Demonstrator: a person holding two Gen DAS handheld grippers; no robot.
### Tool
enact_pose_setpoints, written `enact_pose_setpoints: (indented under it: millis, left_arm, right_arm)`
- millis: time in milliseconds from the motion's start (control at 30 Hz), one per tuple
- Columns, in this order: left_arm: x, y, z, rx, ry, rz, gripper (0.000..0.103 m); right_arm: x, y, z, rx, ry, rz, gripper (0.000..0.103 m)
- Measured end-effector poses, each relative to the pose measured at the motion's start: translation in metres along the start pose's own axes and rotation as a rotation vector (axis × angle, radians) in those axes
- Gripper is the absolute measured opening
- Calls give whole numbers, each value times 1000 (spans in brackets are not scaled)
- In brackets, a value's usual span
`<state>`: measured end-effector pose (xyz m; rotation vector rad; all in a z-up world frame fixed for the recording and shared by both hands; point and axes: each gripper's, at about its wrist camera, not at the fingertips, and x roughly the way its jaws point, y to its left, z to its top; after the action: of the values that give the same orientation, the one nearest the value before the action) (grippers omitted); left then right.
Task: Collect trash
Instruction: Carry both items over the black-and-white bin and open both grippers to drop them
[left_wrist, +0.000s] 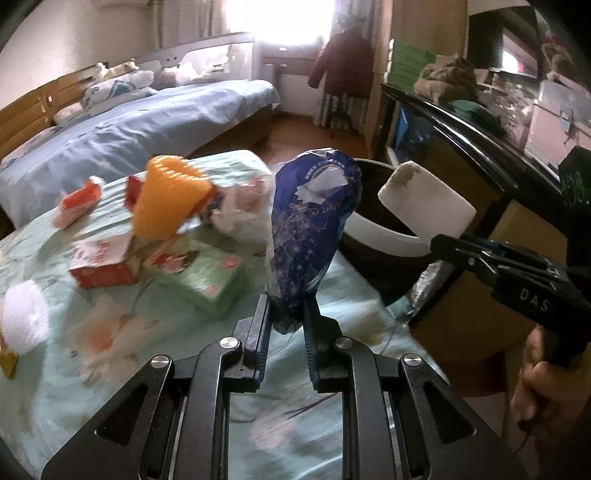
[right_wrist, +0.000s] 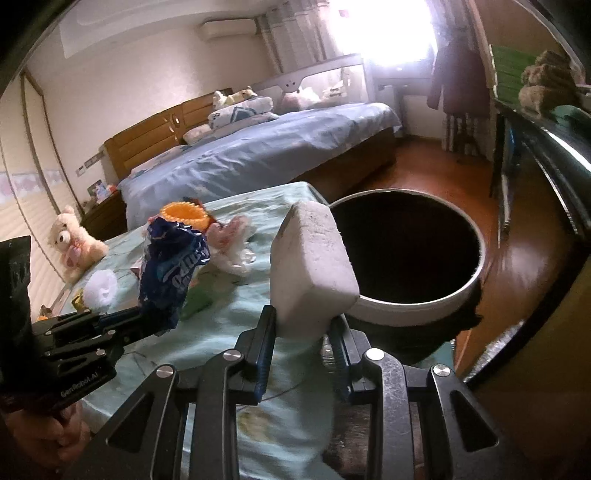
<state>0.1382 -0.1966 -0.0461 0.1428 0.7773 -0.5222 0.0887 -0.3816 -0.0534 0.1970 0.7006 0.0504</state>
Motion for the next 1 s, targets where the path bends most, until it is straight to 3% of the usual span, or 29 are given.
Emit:
enact_pose_setpoints:
  millis: [633, 1000]
  left_arm:
    - [48, -60, 58, 126, 60, -46, 16]
    - [80, -72, 84, 143, 109, -78, 17]
  right_arm:
    - [5, -55, 20, 26, -1, -112, 30]
    - [18, -72, 30, 19, 20, -142, 30]
